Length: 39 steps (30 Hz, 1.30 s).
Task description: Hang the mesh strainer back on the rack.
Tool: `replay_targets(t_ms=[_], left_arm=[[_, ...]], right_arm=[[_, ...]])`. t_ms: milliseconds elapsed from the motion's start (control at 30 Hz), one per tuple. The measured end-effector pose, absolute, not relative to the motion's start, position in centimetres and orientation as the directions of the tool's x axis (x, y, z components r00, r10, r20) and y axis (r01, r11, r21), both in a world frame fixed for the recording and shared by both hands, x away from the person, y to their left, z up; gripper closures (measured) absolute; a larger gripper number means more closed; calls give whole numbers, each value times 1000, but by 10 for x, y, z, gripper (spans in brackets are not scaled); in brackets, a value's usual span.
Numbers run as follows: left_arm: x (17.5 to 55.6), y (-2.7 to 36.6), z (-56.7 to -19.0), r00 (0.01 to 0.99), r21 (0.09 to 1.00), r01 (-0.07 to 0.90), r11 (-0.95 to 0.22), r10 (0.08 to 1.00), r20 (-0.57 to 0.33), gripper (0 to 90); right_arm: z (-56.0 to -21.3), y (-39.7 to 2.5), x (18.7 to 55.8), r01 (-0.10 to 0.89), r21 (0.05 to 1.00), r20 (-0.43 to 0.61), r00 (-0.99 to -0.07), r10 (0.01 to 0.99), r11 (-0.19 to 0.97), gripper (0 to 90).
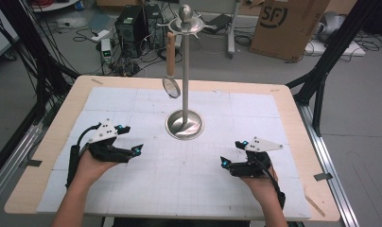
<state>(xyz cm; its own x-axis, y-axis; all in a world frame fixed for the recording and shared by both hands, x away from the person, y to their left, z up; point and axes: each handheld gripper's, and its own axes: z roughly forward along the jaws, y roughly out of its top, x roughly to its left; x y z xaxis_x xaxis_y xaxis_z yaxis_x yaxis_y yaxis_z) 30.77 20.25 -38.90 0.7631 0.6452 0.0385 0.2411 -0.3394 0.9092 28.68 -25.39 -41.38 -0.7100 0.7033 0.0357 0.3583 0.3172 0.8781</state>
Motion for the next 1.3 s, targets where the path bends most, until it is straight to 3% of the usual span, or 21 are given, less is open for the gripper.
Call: replay_targets(t_ms=[1300], left_arm=[[304,200,-392,782,913,259,-316,623,-6,186]], right_arm=[[-416,-256,286,369,877,53,-711,701,308,161]])
